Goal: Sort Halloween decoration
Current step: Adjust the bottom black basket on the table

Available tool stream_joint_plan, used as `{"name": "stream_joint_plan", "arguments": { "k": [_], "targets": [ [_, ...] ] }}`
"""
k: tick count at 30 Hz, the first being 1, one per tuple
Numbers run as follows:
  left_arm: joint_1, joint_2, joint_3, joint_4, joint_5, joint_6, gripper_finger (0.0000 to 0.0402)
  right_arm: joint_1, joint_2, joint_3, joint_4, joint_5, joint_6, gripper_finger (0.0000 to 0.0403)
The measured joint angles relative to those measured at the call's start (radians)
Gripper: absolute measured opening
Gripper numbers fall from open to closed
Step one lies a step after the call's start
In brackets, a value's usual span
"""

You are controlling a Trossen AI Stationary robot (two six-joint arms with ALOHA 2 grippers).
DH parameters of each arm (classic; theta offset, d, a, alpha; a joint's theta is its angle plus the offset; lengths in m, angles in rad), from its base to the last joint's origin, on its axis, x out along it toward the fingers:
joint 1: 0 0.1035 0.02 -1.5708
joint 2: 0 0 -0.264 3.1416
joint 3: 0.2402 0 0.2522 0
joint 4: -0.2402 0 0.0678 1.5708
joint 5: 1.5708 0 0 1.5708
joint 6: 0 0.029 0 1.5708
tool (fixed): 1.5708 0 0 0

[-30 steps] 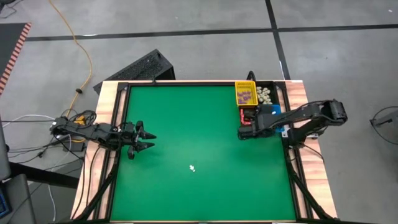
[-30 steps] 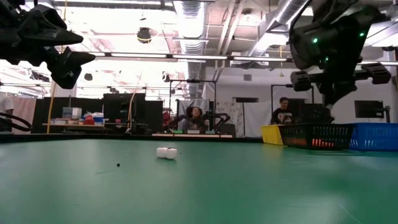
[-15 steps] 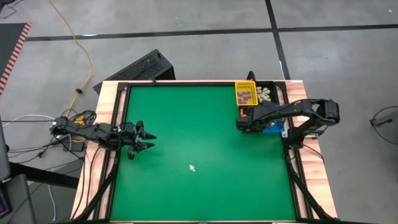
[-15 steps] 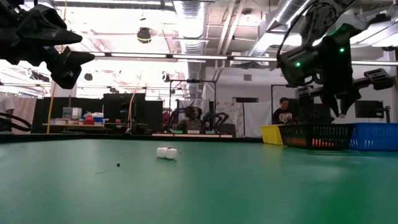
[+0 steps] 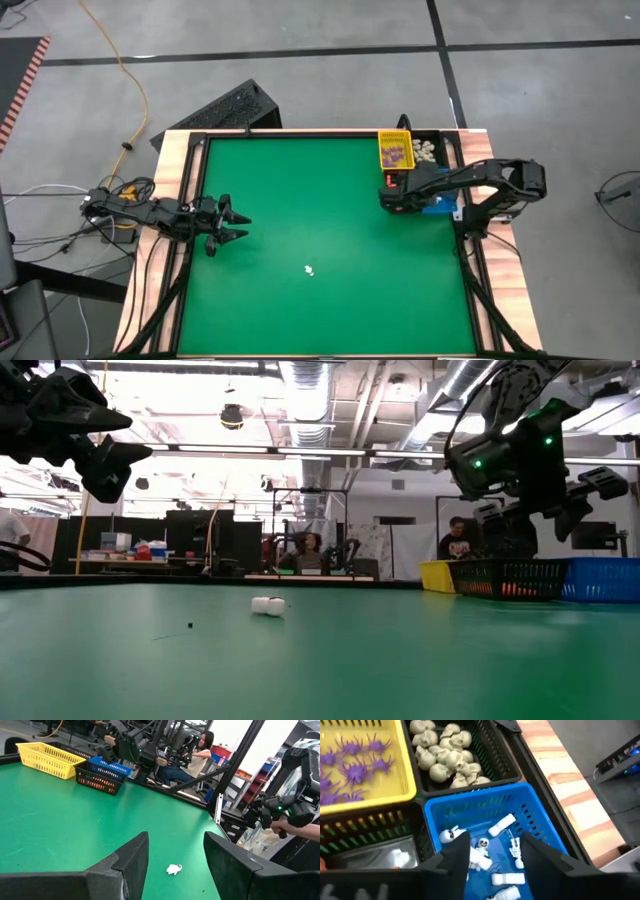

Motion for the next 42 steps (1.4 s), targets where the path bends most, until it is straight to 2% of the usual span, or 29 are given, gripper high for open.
{"name": "stream_joint_plan", "arguments": {
  "k": [3,7,12,16,19,23,29,32,34,36,38,42],
  "targets": [
    [0.000,0.000,0.000,0.000,0.000,0.000,0.0180,0.009,0.000,0.000,0.071,-0.003,-0.106,0.0216],
    [0.000,0.000,0.000,0.000,0.000,0.000,0.0180,0.040,0.000,0.000,0.290,-0.008,-0.360,0.0220],
    [0.000,0.000,0.000,0.000,-0.001,-0.001,0.0180,0.095,0.000,0.000,0.670,-0.093,-0.709,0.0209],
    [0.000,0.000,0.000,0.000,-0.001,-0.002,0.0180,0.177,0.000,0.000,1.020,-0.208,-0.933,0.0204],
    [0.000,0.000,0.000,0.000,-0.001,-0.002,0.0180,0.259,0.012,0.001,1.252,-0.256,-1.019,0.0203],
    [0.000,0.000,0.000,0.000,-0.002,0.008,0.0180,0.367,0.066,0.001,1.451,-0.249,-1.045,0.0203],
    [0.000,0.000,0.000,0.000,-0.002,0.008,0.0180,0.510,0.155,0.001,1.592,-0.203,-1.162,0.0203],
    [0.000,0.000,0.000,0.000,-0.006,0.008,0.0180,0.547,0.185,0.016,1.532,-0.061,-1.168,0.0201],
    [0.000,0.000,0.000,0.000,-0.010,0.009,0.0180,0.537,0.189,0.043,1.444,0.042,-1.138,0.0196],
    [0.000,0.000,0.000,0.000,-0.014,0.009,0.0180,0.507,0.188,0.084,1.375,0.095,-1.159,0.0188],
    [0.000,0.000,0.000,0.000,-0.016,0.009,0.0180,0.467,0.188,0.134,1.318,0.081,-1.248,0.0174],
    [0.000,0.000,0.000,0.002,-0.034,0.009,0.0180,0.380,0.194,0.239,1.260,-0.101,-1.421,0.0131]
  ]
}}
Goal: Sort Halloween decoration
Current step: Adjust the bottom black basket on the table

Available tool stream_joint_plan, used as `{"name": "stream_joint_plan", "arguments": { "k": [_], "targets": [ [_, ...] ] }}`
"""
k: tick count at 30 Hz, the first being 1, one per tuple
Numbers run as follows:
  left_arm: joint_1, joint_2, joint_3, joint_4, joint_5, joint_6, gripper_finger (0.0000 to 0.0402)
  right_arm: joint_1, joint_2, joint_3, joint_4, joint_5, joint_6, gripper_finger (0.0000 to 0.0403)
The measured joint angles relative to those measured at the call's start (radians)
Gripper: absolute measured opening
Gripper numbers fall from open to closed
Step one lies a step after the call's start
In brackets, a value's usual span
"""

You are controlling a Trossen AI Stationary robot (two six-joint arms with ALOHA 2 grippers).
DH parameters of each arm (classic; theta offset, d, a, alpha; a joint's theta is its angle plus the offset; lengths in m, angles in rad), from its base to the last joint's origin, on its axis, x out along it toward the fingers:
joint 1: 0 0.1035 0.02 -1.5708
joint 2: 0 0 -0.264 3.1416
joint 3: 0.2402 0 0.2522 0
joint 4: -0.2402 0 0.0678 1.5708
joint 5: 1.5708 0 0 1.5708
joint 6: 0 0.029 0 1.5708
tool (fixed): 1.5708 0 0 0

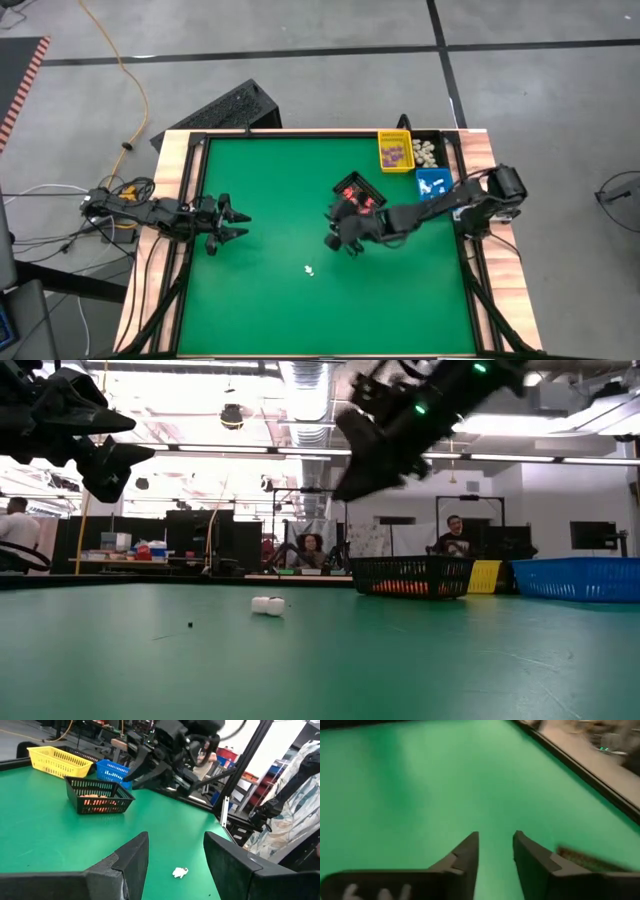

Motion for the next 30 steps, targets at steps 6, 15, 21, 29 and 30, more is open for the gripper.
{"name": "stream_joint_plan", "arguments": {
  "k": [6,15,21,29,30],
  "targets": [
    [0.000,0.000,0.000,0.002,-0.006,0.007,0.0180,-0.113,0.101,0.171,-0.178,-0.159,-0.077,0.0026],
    [0.000,0.006,0.000,0.003,-0.002,-0.001,0.0180,-0.194,0.366,0.479,-0.493,-0.276,-0.121,0.0010],
    [0.000,0.014,0.000,0.001,-0.001,-0.002,0.0180,-0.231,0.449,0.603,-0.668,-0.269,-0.148,0.0006],
    [0.000,0.035,0.000,0.001,0.002,-0.011,0.0180,-0.275,0.451,0.608,-0.895,-0.172,-0.072,0.0006],
    [0.000,0.038,0.000,0.001,0.002,-0.012,0.0180,-0.280,0.451,0.608,-0.918,-0.168,-0.065,0.0006]
  ]
}}
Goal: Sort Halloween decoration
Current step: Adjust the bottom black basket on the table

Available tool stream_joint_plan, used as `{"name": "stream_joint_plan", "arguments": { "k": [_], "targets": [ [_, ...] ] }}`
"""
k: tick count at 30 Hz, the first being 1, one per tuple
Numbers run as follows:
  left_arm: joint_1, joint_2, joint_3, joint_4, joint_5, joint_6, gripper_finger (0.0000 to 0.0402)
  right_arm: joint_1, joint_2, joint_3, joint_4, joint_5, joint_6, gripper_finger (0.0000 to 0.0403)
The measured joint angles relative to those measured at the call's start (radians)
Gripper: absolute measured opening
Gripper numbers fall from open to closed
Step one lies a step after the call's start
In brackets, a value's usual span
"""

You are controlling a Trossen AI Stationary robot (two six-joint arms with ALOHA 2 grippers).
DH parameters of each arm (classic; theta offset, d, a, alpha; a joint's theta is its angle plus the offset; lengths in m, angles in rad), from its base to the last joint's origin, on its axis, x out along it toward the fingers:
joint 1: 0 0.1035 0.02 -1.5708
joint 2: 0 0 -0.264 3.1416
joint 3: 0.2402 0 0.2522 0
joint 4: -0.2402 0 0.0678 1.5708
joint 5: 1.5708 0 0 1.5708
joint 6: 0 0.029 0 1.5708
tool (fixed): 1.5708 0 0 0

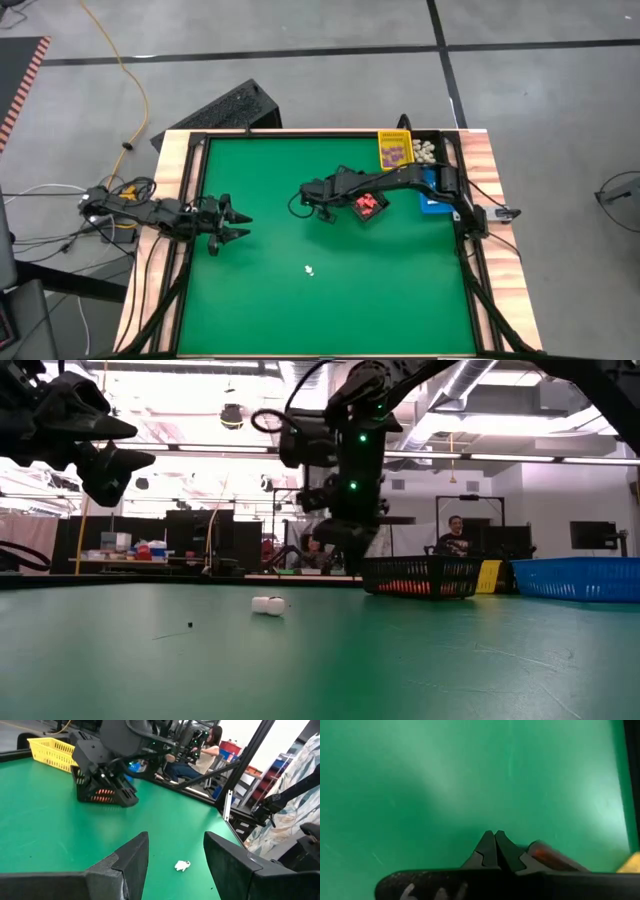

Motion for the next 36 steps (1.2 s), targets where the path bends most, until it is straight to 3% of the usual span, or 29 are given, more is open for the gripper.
{"name": "stream_joint_plan", "arguments": {
  "k": [19,29,36],
  "targets": [
    [0.000,0.017,0.000,0.000,0.019,-0.046,0.0180,-0.038,-0.001,0.000,-0.298,0.112,0.153,0.0006],
    [0.000,0.017,0.000,-0.003,0.030,-0.058,0.0180,0.052,-0.050,0.000,-0.129,0.095,0.066,0.0006],
    [0.000,0.017,0.000,-0.005,0.053,-0.060,0.0180,0.109,-0.051,-0.048,-0.222,0.055,0.095,0.0006]
  ]
}}
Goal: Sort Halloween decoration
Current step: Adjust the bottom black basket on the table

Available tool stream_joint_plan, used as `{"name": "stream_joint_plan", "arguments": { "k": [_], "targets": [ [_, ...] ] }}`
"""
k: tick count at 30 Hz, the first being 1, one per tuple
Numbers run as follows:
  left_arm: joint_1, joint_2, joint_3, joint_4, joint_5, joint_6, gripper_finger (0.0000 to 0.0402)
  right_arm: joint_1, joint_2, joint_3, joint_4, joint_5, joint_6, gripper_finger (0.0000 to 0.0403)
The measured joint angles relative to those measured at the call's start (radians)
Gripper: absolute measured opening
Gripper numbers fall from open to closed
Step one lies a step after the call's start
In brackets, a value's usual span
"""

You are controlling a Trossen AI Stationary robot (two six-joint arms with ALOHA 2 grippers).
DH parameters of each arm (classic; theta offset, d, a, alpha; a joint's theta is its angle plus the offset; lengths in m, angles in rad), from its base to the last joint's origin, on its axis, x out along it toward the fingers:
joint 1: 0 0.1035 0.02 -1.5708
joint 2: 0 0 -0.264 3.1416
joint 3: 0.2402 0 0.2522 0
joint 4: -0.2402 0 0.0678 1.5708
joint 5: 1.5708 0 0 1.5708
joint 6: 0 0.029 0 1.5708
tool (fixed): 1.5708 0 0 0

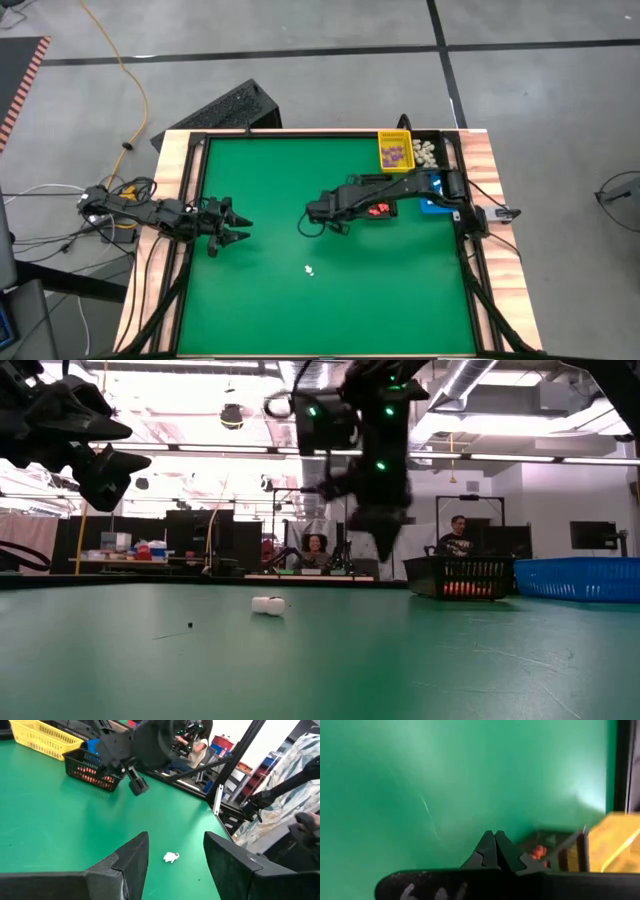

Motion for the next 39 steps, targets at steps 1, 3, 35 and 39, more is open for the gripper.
{"name": "stream_joint_plan", "arguments": {
  "k": [1,3,35,39],
  "targets": [
    [0.000,0.000,0.000,-0.002,0.006,-0.003,0.0180,0.004,0.000,-0.017,-0.025,0.008,0.020,0.0006],
    [0.000,0.000,0.000,-0.003,0.018,-0.012,0.0180,0.006,0.000,-0.046,-0.071,0.011,0.042,0.0006],
    [0.000,0.000,0.000,-0.004,0.006,-0.044,0.0180,-0.141,-0.001,-0.143,-0.043,-0.007,0.031,0.0006],
    [0.000,0.000,0.000,-0.004,0.006,-0.045,0.0180,-0.171,-0.001,-0.144,-0.076,-0.008,0.055,0.0006]
  ]
}}
